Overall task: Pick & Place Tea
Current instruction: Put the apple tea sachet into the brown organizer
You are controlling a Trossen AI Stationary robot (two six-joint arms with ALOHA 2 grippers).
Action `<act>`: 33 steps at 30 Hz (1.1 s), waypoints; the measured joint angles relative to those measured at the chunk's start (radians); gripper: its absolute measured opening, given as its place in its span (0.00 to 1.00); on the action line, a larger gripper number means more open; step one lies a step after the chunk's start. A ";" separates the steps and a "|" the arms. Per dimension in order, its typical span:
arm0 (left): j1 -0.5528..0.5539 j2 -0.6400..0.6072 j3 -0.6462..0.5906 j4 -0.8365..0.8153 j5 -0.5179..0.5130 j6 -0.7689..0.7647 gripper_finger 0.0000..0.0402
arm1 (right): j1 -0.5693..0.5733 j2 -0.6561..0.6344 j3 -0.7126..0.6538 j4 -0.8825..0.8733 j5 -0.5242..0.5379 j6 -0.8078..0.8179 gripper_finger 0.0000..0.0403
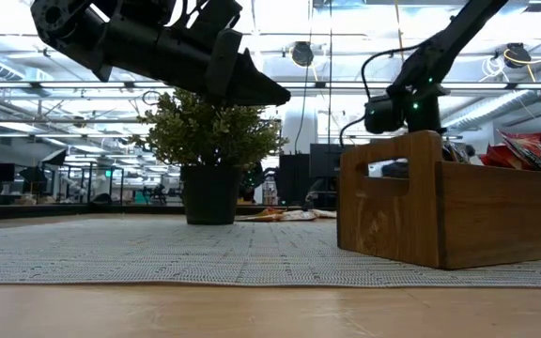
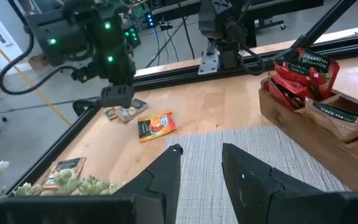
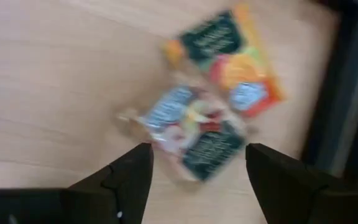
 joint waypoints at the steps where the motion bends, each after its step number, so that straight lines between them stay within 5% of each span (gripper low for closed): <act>1: 0.000 0.000 0.000 0.000 0.000 0.000 0.30 | 0.000 -0.014 -0.002 -0.007 0.019 0.001 0.59; 15: 0.000 0.000 0.000 0.001 0.000 -0.005 0.30 | -0.003 -0.010 -0.002 0.193 -0.005 0.100 0.58; 24: -0.003 0.000 0.000 0.001 0.000 -0.008 0.30 | -0.002 0.126 0.001 0.184 0.000 0.124 0.58; 33: -0.003 0.000 0.000 0.001 0.000 -0.007 0.30 | -0.002 0.110 -0.002 0.057 0.004 0.139 0.55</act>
